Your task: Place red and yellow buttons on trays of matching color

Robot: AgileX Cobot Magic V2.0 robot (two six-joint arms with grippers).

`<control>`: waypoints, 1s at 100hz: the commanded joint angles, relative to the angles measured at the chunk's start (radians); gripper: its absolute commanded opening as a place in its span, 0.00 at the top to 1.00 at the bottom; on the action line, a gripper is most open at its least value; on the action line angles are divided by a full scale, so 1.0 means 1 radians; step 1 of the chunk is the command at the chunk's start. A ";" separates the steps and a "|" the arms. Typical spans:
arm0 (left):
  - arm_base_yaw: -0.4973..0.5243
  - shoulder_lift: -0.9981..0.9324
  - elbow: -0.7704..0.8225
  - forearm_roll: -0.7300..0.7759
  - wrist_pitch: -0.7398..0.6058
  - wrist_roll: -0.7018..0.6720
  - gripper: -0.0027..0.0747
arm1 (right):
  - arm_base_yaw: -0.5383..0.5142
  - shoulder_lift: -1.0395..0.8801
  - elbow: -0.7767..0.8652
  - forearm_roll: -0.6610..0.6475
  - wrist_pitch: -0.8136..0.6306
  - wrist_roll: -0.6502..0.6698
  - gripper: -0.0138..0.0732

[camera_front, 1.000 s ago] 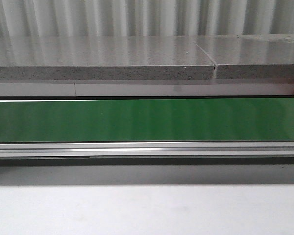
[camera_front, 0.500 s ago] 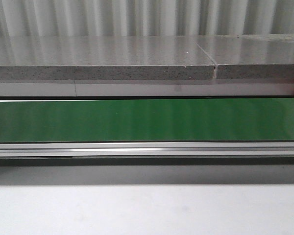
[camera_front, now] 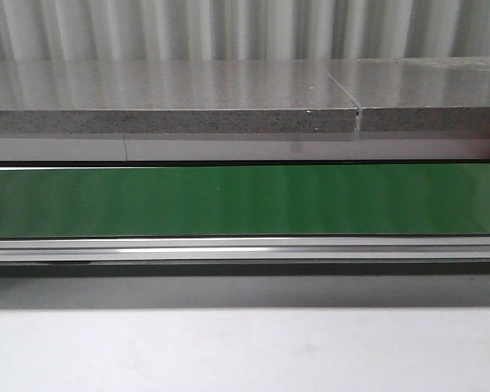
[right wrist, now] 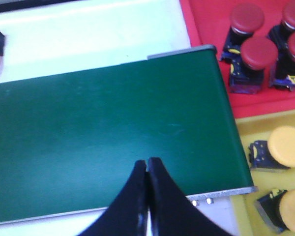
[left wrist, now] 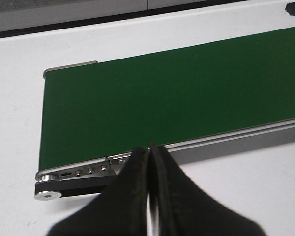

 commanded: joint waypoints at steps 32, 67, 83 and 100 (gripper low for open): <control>-0.007 0.001 -0.027 -0.015 -0.065 -0.002 0.99 | 0.085 -0.156 -0.019 -0.013 -0.116 -0.018 0.92; -0.007 0.001 -0.027 -0.015 -0.065 -0.002 0.99 | 0.085 -0.323 0.106 -0.008 -0.213 -0.030 0.92; -0.007 0.001 -0.027 -0.015 -0.065 -0.002 0.99 | 0.085 -0.409 0.189 -0.002 -0.297 -0.030 0.92; -0.007 0.001 -0.027 -0.015 -0.065 -0.002 0.99 | 0.085 -0.518 0.286 0.000 -0.373 -0.029 0.92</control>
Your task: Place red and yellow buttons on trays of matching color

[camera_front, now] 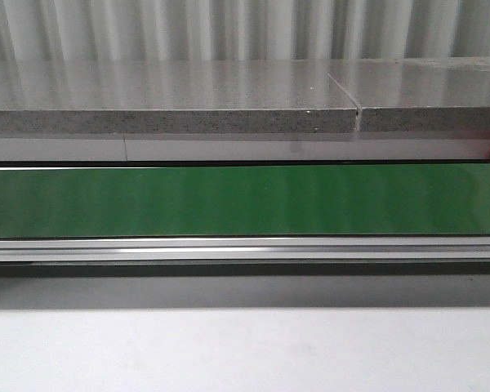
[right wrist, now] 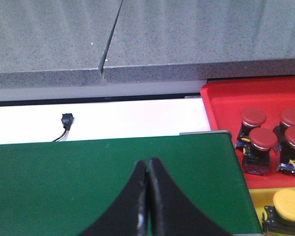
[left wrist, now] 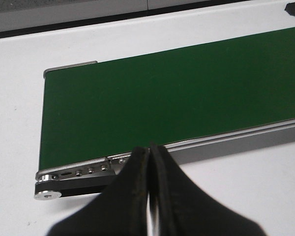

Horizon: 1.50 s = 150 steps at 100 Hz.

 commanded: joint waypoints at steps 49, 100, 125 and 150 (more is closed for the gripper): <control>-0.007 0.001 -0.027 -0.015 -0.065 -0.002 0.99 | -0.001 -0.338 0.324 0.001 -0.282 -0.008 0.92; -0.007 0.001 -0.027 -0.015 -0.066 -0.002 0.99 | -0.002 -0.569 0.487 -0.045 -0.274 -0.004 0.92; -0.007 0.002 -0.027 -0.015 -0.065 -0.002 0.99 | -0.002 -0.564 0.488 -0.045 -0.200 -0.004 0.92; -0.007 0.002 -0.027 -0.015 -0.065 -0.002 0.99 | -0.002 -0.563 0.488 -0.045 -0.207 -0.004 0.92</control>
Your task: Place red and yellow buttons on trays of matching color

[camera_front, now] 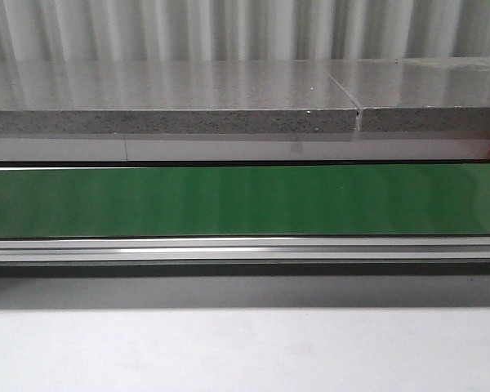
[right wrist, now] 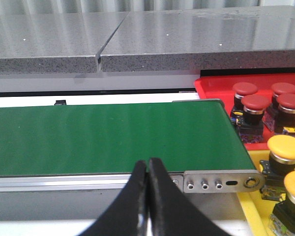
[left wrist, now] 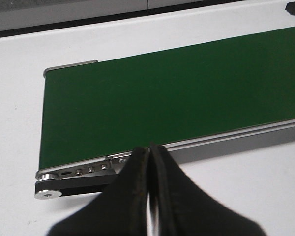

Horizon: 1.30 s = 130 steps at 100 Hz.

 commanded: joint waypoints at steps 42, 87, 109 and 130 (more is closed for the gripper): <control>-0.007 0.002 -0.027 -0.015 -0.065 -0.002 0.99 | -0.002 -0.013 -0.014 -0.009 -0.076 -0.004 0.92; -0.007 0.002 -0.027 -0.015 -0.074 -0.011 0.99 | -0.002 -0.013 -0.014 -0.009 -0.076 -0.004 0.92; -0.007 -0.057 0.030 0.062 -0.280 -0.197 0.99 | -0.002 -0.013 -0.014 -0.009 -0.076 -0.004 0.92; 0.025 -0.176 0.166 0.062 -0.439 -0.214 0.99 | -0.002 -0.013 -0.014 -0.009 -0.076 -0.004 0.92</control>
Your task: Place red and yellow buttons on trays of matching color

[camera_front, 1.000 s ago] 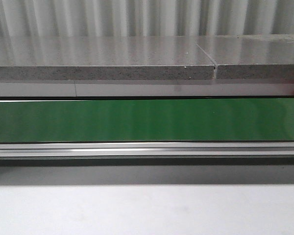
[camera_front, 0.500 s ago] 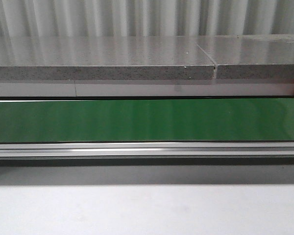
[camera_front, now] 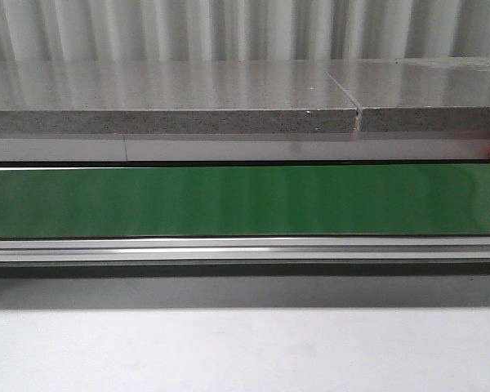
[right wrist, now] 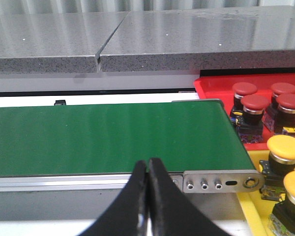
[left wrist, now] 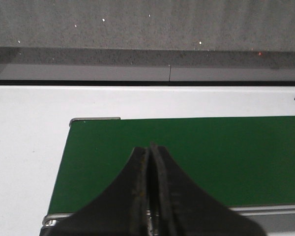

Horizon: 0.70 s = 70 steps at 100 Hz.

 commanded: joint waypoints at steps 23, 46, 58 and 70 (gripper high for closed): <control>0.049 -0.199 0.176 0.029 -0.234 -0.016 0.99 | -0.002 -0.013 -0.014 -0.007 -0.076 -0.004 0.92; 0.049 -0.390 0.361 0.029 -0.301 -0.016 0.99 | -0.002 -0.013 -0.014 -0.007 -0.076 -0.004 0.92; 0.049 -0.502 0.458 0.024 -0.361 -0.016 0.99 | -0.002 -0.013 -0.014 -0.007 -0.076 -0.004 0.92; 0.049 -0.516 0.456 0.019 -0.307 -0.016 0.99 | -0.002 -0.012 -0.014 -0.007 -0.076 -0.004 0.92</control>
